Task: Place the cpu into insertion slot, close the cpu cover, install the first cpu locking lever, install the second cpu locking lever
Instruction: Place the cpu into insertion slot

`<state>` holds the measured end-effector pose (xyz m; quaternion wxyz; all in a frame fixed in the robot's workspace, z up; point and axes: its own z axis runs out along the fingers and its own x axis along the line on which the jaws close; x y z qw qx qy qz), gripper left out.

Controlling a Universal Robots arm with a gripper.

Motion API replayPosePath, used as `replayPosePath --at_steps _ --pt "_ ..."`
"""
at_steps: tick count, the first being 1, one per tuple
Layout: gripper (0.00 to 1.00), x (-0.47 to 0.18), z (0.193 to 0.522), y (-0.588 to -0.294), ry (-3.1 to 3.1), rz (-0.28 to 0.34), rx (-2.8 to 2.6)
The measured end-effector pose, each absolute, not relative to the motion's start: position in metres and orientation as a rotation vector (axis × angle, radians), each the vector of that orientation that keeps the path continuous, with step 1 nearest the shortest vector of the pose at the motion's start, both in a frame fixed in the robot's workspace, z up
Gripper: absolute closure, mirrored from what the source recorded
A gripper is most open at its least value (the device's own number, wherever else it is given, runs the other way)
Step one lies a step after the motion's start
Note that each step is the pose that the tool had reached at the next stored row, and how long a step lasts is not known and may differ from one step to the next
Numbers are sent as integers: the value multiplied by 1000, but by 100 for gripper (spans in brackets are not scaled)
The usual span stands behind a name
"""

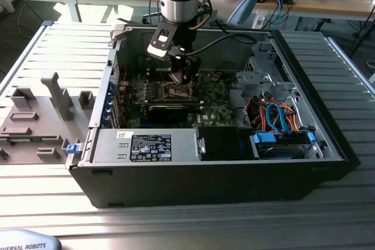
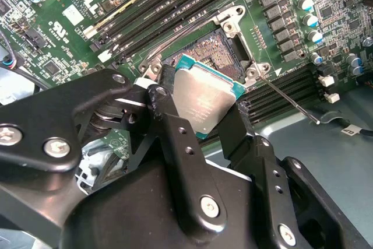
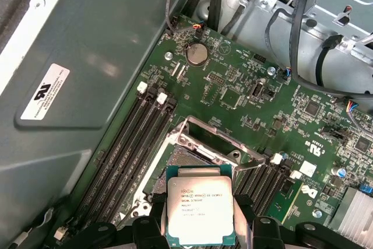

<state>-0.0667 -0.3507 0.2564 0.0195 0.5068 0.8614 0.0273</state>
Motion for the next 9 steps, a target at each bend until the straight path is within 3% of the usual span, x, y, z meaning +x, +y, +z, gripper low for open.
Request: replayPosePath --at_steps 9 --pt "46 -67 256 -351 2669 85 1580"
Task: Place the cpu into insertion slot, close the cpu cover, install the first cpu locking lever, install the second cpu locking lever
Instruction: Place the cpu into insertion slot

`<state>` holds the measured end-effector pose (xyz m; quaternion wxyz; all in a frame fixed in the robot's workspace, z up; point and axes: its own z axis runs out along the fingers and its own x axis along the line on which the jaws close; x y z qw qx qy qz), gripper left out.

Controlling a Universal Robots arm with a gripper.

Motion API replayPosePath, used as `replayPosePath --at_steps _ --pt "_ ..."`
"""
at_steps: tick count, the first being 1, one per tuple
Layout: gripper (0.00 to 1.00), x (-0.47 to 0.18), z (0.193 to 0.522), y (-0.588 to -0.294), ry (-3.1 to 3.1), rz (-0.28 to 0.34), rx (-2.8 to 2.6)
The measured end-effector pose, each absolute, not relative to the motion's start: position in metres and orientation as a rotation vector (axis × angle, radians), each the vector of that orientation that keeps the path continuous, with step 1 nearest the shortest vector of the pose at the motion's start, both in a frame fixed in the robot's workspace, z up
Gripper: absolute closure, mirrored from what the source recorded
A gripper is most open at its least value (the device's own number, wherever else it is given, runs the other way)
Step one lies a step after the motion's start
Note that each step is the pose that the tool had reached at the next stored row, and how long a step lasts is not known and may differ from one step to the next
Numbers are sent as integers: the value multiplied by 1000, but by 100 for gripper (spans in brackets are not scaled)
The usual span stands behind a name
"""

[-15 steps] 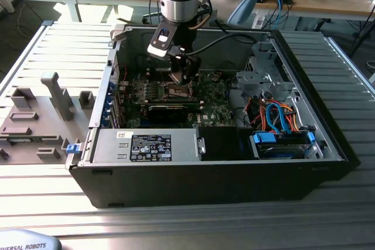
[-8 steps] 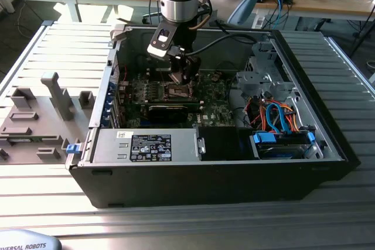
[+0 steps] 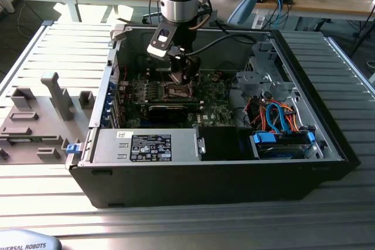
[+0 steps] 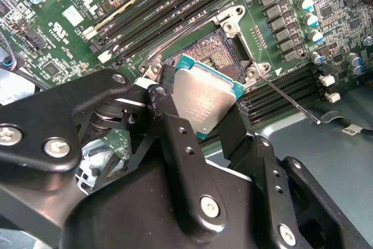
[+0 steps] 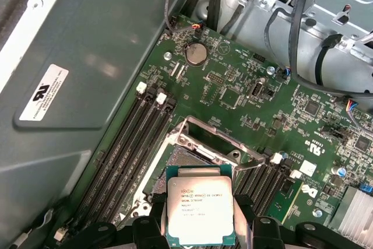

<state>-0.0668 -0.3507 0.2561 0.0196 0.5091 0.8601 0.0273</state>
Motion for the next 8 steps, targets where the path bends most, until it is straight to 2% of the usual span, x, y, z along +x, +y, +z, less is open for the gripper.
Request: replayPosePath --at_steps 8 --pt "46 -67 256 -351 2665 85 1585"
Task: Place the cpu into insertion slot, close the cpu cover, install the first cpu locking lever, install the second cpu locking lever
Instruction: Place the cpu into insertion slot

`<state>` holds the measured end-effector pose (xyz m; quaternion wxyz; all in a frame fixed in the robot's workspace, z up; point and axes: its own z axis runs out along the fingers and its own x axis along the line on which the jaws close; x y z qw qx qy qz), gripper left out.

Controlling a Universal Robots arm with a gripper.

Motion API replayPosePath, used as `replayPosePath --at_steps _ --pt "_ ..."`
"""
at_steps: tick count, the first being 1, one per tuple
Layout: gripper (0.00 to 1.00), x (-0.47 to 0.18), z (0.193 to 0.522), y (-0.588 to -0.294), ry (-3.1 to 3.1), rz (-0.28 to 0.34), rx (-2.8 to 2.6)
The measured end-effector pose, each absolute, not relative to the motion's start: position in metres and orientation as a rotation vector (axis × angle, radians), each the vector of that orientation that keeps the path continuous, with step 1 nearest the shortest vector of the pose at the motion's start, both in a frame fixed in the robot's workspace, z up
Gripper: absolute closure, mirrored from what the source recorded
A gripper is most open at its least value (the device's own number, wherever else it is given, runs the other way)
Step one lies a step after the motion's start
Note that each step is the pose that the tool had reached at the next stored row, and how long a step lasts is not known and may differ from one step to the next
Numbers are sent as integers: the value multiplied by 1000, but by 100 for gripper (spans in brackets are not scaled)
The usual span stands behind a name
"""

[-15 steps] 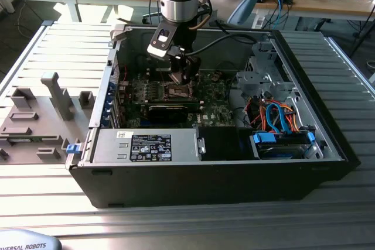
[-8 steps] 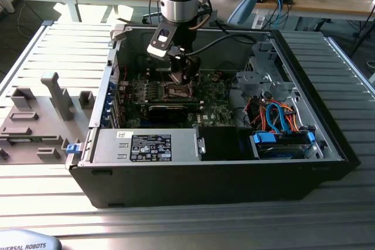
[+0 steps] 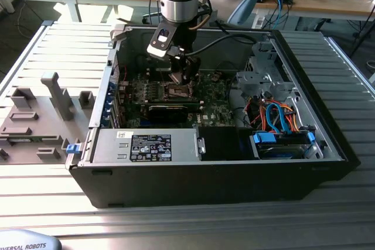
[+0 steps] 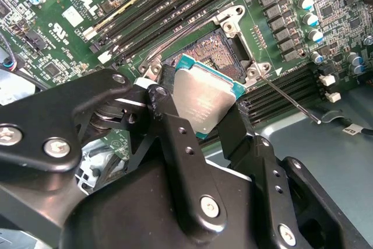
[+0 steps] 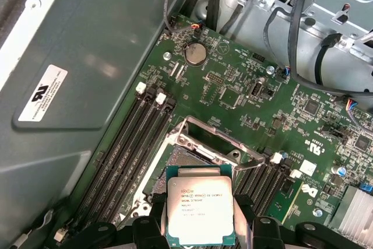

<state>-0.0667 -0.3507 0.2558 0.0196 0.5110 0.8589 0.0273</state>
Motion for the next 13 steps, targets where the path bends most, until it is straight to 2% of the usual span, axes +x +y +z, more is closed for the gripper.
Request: replayPosePath --at_steps 13 --pt "46 -67 255 -351 2659 84 1595"
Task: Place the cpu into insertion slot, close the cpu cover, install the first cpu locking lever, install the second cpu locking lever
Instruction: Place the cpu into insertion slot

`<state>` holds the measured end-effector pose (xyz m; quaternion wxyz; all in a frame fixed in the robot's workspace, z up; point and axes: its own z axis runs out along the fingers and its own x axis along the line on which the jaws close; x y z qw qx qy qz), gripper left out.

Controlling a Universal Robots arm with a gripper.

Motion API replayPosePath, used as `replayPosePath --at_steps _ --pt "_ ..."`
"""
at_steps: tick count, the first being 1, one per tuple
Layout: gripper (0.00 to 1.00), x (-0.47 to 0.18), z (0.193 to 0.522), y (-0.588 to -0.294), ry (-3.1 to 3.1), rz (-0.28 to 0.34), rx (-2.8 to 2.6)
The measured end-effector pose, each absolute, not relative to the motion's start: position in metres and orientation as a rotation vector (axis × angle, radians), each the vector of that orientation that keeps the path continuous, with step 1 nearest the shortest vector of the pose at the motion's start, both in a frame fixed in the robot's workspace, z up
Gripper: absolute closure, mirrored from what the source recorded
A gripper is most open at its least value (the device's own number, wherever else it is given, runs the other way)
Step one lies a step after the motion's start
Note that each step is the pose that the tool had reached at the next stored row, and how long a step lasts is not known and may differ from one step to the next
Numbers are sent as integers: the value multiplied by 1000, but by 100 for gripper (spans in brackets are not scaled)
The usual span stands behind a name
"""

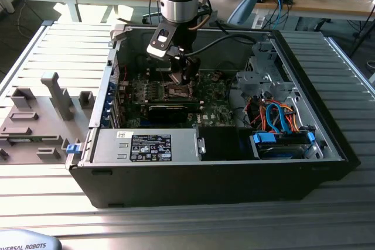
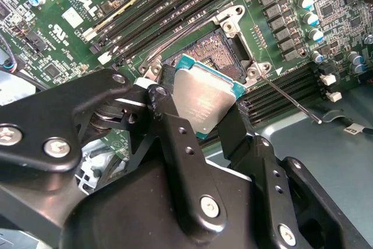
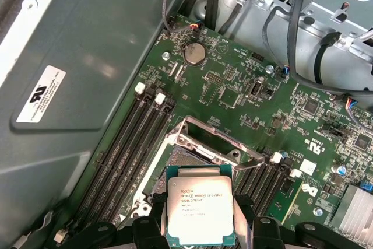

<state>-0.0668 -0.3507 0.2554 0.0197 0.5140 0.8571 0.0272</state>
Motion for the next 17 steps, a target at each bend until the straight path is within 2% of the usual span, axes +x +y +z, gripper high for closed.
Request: replayPosePath --at_steps 17 --pt "46 -67 255 -351 2651 84 1608"
